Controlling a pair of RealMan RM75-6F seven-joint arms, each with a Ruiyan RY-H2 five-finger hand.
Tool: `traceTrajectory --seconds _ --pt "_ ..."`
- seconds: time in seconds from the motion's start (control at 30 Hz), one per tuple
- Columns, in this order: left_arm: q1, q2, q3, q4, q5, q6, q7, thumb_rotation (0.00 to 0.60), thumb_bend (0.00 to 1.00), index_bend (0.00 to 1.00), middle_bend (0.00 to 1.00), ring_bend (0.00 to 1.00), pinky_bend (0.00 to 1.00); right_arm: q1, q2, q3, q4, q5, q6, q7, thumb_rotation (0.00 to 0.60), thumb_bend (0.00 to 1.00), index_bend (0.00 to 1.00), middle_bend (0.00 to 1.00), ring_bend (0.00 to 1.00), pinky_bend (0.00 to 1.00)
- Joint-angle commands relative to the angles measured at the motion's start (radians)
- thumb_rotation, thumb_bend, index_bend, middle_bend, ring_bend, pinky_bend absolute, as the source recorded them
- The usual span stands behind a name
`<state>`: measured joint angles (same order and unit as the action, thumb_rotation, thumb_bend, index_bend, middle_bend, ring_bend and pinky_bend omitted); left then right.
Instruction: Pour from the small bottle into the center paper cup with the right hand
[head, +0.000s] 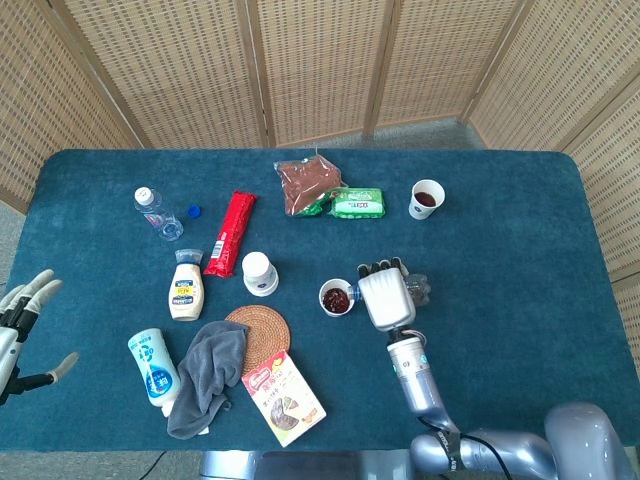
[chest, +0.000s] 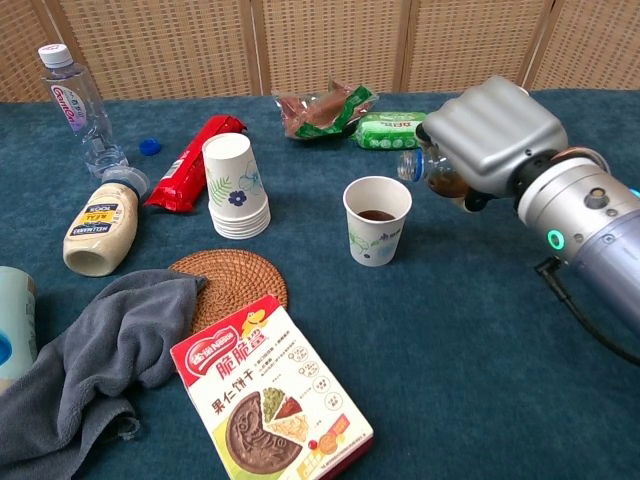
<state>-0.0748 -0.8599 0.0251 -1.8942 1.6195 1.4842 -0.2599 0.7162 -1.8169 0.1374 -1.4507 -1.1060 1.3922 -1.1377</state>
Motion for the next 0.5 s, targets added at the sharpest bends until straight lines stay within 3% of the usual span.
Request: traceTrajectory --seconds 0.03,0.5 --pt "-0.001 0.000 0.001 -0.001 0.002 -0.002 0.002 0.600 0.32 0.00 0.00 0.00 0.00 -0.031 0.027 0.010 -0.008 -0.064 0.011 0.129 0.600 0.48 0.40 0.60 0.55 0.96" --pt "-0.006 -0.003 0.007 -0.009 0.003 -0.015 0.022 0.600 0.32 0.00 0.00 0.00 0.00 -0.155 0.107 0.102 -0.029 -0.176 0.122 0.670 0.600 0.48 0.40 0.60 0.54 0.96"
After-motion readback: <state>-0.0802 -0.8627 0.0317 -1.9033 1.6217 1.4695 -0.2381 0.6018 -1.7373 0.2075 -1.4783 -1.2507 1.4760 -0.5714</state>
